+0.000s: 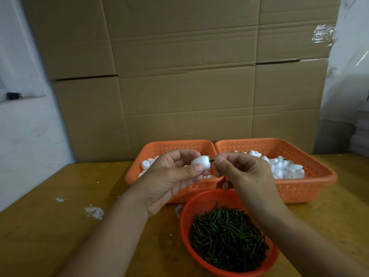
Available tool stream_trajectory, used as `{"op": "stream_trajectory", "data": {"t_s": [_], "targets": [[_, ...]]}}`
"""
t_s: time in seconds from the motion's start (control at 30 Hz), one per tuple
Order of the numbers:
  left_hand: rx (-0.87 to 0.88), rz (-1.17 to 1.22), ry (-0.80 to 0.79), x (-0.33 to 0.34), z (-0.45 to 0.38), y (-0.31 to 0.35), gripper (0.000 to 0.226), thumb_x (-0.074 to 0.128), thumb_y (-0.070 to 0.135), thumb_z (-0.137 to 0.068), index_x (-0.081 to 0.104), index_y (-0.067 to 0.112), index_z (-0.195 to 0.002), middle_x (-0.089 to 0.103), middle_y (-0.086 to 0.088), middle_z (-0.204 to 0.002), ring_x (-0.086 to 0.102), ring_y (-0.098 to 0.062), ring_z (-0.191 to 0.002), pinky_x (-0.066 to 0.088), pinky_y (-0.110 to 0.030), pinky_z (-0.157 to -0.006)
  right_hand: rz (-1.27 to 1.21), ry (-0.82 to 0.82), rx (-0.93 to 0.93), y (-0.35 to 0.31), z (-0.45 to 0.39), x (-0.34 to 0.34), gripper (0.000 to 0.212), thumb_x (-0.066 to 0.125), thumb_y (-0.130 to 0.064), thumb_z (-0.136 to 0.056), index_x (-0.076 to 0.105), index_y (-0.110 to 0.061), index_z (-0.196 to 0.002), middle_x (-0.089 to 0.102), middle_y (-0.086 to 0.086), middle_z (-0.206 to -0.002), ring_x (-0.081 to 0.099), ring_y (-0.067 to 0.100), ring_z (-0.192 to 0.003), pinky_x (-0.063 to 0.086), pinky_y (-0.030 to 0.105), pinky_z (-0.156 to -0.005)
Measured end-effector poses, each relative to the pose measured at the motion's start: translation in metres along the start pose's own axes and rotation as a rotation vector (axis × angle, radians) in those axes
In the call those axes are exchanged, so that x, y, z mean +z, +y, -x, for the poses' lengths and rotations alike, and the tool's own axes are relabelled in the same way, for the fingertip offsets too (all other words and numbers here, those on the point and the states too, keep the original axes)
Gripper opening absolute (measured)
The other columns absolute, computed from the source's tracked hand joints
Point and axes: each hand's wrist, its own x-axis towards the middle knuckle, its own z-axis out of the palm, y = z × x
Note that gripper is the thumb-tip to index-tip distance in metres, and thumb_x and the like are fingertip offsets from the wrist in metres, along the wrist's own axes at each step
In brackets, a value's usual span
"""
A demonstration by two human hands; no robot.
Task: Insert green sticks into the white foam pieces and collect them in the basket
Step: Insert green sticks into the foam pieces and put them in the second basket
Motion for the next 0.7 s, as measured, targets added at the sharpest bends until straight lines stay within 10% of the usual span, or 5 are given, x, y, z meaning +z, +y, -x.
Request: {"op": "stream_trajectory", "data": {"t_s": [0.7], "targets": [[0.06,-0.125,0.035,0.004,0.0,-0.002,0.03,0.08,0.008,-0.068,0.07,0.01,-0.096,0.076,-0.007,-0.107,0.075,-0.026,-0.096,0.058,-0.024,-0.076,-0.006,0.008,0.085,-0.007,0.008,0.009,0.024,0.065,-0.017,-0.093,0.073,-0.01,-0.071,0.065,0.005,-0.06,0.057,0.01,-0.055,0.045,0.02,-0.048]]}}
